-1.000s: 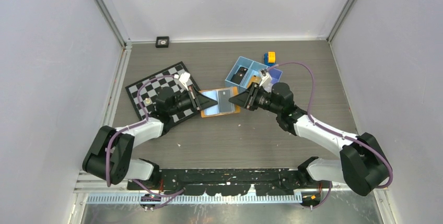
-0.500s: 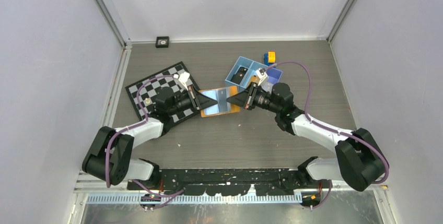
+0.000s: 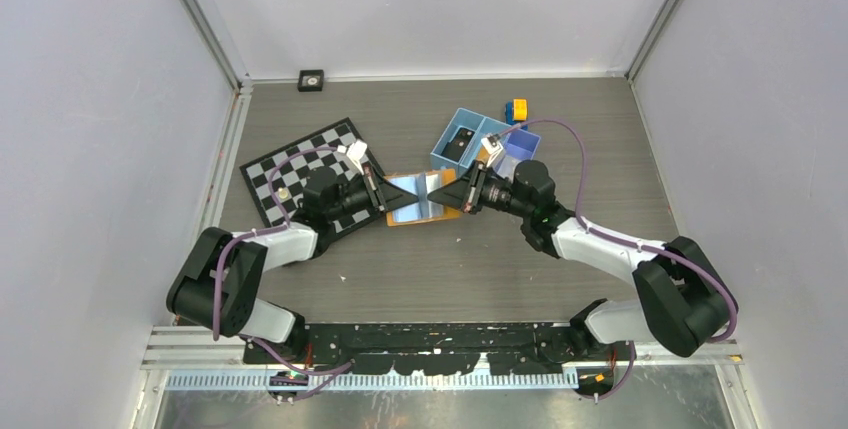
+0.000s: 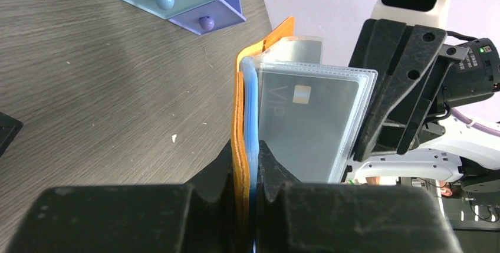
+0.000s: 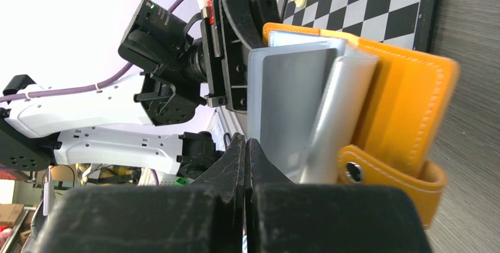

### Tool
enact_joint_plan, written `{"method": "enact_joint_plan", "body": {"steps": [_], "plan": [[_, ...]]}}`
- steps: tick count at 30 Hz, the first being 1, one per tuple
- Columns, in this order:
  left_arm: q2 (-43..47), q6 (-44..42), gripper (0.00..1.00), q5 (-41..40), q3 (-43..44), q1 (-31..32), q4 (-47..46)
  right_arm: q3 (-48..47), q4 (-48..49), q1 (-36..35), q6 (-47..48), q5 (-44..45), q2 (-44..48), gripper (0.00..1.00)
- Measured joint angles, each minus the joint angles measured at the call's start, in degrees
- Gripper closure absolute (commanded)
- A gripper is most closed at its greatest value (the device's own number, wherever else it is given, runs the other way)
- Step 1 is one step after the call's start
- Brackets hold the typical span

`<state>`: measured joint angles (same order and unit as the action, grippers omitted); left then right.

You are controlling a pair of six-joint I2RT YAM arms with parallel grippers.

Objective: Take the credit cards out of the card holder
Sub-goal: Remove the credit card from the card holder.

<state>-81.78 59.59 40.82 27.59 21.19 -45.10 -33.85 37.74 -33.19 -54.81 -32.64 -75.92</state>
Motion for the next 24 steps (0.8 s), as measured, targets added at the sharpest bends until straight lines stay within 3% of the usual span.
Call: {"method": "enact_joint_plan", "body": {"steps": [6,11,14,24], "plan": [[-0.63,0.17,1.0,0.04,0.0,0.0,-0.24,-0.81,-2.89,-1.01,1.29,0.92,-0.09,1.0],[-0.63,0.2,1.0,-0.13,0.0,0.0,-0.31,-3.1,-10.47,-1.33,4.37,3.69,-0.04,0.72],[-0.63,0.13,1.0,-0.22,0.0,-0.11,-0.28,-3.63,-12.63,-1.4,5.66,4.55,0.31,0.62],[-0.63,0.07,1.0,-0.17,0.0,-0.11,-0.28,-4.04,-15.02,-2.1,7.15,5.27,0.33,0.55]]}}
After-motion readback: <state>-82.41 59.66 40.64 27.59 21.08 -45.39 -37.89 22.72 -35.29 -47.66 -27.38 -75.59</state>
